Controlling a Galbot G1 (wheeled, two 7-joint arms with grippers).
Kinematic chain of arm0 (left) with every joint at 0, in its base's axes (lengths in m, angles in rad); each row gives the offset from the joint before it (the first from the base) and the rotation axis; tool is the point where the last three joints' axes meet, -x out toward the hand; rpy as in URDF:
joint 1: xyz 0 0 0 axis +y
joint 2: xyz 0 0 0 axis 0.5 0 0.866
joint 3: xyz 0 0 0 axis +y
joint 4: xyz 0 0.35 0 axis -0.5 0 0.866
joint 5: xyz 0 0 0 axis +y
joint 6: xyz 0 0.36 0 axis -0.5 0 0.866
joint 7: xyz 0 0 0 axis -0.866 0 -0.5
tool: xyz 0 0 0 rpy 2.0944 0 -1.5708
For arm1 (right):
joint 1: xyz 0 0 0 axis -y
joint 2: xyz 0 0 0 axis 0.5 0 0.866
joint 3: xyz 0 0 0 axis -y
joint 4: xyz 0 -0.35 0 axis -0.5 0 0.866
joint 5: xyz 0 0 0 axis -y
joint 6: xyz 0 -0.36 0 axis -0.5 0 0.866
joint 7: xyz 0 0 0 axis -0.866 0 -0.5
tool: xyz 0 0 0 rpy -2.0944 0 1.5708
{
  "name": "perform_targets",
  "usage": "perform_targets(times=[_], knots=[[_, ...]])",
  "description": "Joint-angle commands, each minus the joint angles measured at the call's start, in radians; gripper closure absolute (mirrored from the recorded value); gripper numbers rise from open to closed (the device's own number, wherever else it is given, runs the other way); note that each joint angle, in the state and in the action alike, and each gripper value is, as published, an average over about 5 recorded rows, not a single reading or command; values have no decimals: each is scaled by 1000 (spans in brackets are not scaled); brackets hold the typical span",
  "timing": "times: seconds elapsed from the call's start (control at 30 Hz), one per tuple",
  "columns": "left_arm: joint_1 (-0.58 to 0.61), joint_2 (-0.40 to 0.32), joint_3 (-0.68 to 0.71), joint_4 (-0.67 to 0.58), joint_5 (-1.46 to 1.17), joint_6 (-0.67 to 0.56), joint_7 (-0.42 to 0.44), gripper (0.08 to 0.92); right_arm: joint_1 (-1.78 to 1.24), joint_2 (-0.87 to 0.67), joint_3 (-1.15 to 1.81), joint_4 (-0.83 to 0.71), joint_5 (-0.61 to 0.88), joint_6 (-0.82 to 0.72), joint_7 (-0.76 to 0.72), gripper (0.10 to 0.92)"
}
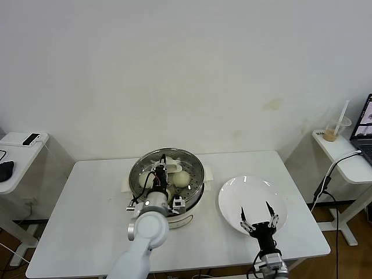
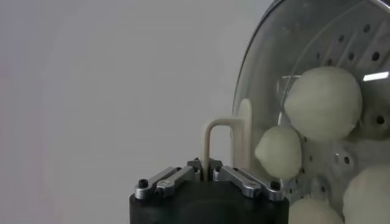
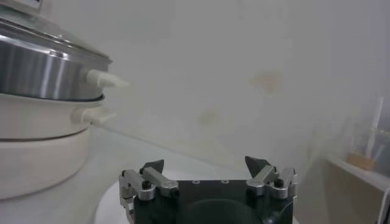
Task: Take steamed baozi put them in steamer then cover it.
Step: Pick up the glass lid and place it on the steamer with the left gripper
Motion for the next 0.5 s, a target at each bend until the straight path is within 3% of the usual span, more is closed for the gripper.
perform_targets(times=[0.03, 0.5], knots=[[-4, -8, 3, 6, 6, 0, -1, 862, 1, 0, -5, 1, 2, -1, -1, 203], [6, -16, -4, 5, 1, -5, -13, 862, 1, -1, -9, 3, -1, -3, -4, 203]])
